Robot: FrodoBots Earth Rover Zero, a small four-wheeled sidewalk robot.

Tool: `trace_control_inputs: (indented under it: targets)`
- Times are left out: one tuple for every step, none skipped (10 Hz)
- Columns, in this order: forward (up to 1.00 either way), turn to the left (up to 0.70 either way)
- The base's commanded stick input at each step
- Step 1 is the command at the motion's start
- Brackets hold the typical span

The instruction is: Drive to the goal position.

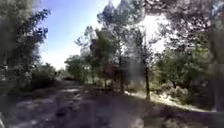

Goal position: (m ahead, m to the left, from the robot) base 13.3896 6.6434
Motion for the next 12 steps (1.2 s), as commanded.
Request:
trace_control_inputs:
  targets:
    - [0.69, 0.14]
    - [0.69, 0.14]
    - [0.69, 0.14]
    - [0.69, 0.14]
    - [0.69, 0.14]
    - [0.69, 0.14]
    - [0.69, 0.14]
    - [0.69, 0.14]
    - [0.69, 0.14]
    - [0.69, 0.14]
    - [0.69, 0.14]
    - [0.69, 0.00]
